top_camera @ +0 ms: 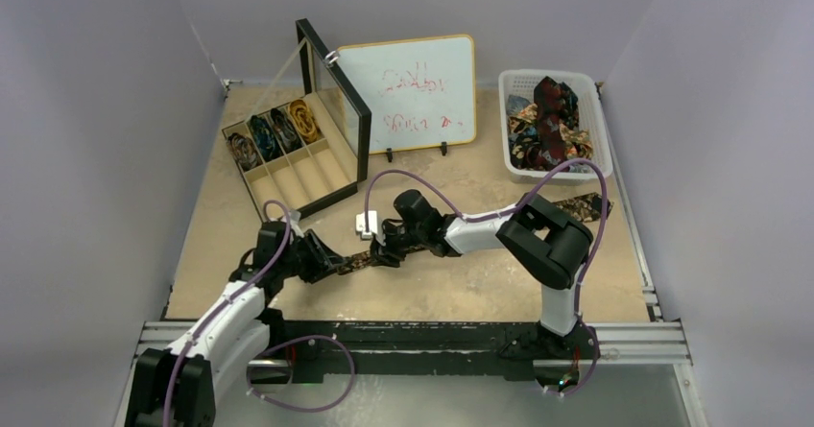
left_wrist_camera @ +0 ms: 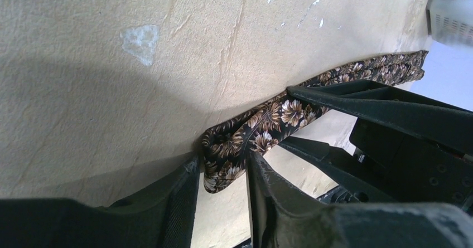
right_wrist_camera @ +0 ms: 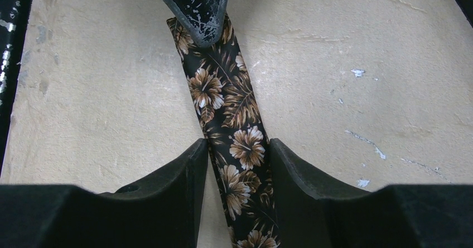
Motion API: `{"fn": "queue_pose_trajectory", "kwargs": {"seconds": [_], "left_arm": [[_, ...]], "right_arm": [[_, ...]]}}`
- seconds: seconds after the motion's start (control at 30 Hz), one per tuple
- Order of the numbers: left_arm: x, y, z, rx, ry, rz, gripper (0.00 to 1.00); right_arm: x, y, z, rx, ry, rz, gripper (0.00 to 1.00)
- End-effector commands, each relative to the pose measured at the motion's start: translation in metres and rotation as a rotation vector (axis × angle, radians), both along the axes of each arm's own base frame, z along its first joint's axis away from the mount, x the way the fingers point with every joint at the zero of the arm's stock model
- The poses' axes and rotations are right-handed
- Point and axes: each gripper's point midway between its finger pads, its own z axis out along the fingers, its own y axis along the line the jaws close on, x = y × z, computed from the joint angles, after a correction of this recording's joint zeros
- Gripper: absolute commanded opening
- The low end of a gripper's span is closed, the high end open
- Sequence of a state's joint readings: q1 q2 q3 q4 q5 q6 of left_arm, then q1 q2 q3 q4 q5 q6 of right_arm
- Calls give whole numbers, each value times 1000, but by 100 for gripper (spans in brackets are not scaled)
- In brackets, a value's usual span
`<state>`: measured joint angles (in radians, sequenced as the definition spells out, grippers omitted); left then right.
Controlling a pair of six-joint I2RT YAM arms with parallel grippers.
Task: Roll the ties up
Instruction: Roll the tie at the center of the board.
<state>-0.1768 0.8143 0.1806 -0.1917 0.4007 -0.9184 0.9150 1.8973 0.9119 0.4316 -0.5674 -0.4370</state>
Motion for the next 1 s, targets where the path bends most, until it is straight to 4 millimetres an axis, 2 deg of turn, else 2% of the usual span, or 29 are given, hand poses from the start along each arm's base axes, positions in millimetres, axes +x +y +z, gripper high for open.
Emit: {"fn": "queue_pose_trajectory", "kwargs": {"seconds": [0.0, 0.13, 0.23, 0.33, 0.43, 0.53, 0.6, 0.67, 0.77, 0.83, 0.93, 0.97], "left_arm": [[6, -1, 1, -13, -48, 3, 31], [6, -3, -1, -27, -63, -6, 24], [6, -3, -1, -27, -72, -13, 14], [6, -4, 0, -26, -74, -23, 0], [8, -3, 3, -20, -77, -23, 0], [9, -1, 8, -3, -74, -14, 0], [11, 1, 13, 11, -75, -11, 0], [12, 2, 17, 23, -76, -10, 0], [14, 5, 21, 42, -72, -10, 0], [15, 6, 24, 54, -73, -10, 0], [18, 7, 29, 63, -80, -9, 0], [19, 7, 30, 68, -81, -8, 0]], "right_arm": [[2, -2, 7, 9, -5, -26, 47], [5, 0, 10, 20, -5, -40, 47], [9, 3, 16, 39, -16, -57, 47], [18, 6, 30, 75, -28, -119, 51], [32, 12, 73, 189, -39, -232, 60], [40, 6, 118, 314, -41, -349, 66], [31, -4, 140, 383, -30, -372, 67], [23, -21, 146, 427, 26, -439, 71], [23, -54, 170, 574, 128, -628, 81], [22, -84, 190, 736, 276, -762, 95], [24, -103, 198, 809, 445, -891, 99], [23, -104, 192, 792, 530, -930, 99]]}}
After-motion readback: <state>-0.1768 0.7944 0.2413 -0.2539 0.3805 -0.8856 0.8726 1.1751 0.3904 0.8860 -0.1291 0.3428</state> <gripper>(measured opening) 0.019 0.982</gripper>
